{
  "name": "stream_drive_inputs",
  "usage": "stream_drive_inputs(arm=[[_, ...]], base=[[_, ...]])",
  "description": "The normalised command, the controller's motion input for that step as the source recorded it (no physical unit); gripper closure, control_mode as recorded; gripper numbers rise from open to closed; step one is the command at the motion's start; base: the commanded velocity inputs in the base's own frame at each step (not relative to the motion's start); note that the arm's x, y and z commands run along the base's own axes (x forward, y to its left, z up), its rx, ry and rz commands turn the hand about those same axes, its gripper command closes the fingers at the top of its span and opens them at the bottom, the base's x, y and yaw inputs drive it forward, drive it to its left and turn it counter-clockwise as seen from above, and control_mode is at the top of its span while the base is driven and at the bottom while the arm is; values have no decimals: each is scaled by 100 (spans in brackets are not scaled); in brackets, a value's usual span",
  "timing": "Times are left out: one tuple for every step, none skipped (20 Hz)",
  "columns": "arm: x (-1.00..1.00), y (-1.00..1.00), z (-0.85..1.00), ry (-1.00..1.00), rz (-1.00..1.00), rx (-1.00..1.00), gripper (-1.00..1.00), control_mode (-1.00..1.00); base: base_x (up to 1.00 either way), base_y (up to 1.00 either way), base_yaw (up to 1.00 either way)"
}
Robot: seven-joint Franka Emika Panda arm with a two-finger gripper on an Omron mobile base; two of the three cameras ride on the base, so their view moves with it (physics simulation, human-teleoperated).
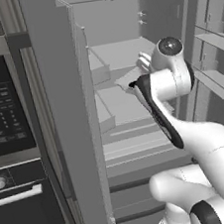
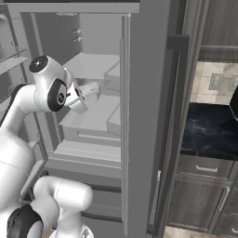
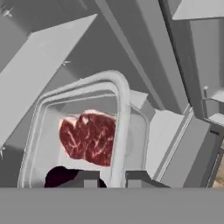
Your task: Place the tupperware containing the steak and eggplant meal in the microwave. Close the microwave door and press the start button to reheat the meal.
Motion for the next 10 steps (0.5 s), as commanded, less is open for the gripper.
stream_drive_inputs(arm=[[-99,0,0,0,5,0,100,-100],[-90,0,0,0,5,0,100,-100],[-80,0,0,2,4,0,100,-100],[-76,0,0,3,4,0,100,-100],[-74,0,0,4,3,0,100,-100],[-74,0,0,4,3,0,100,-100],[-73,0,0,5,3,0,100,-100],[-69,0,0,5,3,0,100,-100],[-59,0,0,5,2,0,100,-100],[-39,0,0,4,1,0,100,-100]], base=[[0,0,0],[0,0,0],[0,0,0],[0,0,0],[0,0,0],[0,0,0],[0,0,0],[0,0,0],[0,0,0],[0,0,0]])
